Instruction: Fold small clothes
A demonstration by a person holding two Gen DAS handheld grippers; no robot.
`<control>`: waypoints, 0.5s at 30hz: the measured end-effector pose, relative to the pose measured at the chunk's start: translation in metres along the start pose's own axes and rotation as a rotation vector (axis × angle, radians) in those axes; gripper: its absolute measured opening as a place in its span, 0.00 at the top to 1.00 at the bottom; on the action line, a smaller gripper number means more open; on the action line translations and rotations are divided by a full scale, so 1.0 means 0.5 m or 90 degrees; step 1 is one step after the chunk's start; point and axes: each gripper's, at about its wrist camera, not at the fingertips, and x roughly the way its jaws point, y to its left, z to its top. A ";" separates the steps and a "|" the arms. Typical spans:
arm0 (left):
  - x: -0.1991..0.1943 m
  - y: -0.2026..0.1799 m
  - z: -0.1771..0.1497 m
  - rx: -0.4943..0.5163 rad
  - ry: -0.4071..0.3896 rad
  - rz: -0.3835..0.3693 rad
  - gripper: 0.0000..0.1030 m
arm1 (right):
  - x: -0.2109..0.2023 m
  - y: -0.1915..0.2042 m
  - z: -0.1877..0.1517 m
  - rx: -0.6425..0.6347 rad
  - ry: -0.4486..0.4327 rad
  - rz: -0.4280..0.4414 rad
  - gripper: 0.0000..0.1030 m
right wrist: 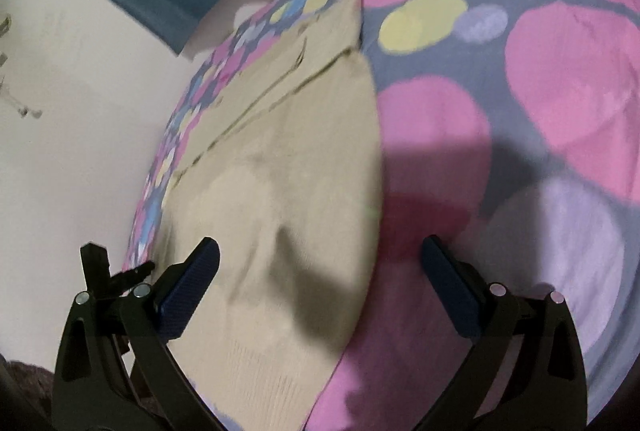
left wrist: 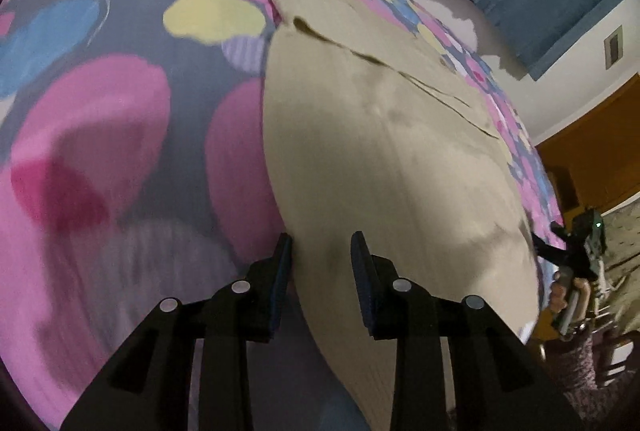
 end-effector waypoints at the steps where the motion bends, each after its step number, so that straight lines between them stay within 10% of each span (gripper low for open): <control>1: -0.003 -0.002 -0.011 -0.002 0.003 -0.004 0.70 | -0.002 0.008 -0.010 -0.008 0.007 0.000 0.02; 15: -0.016 -0.049 -0.111 -0.013 0.045 -0.083 0.70 | -0.005 0.090 -0.110 -0.059 0.101 0.071 0.04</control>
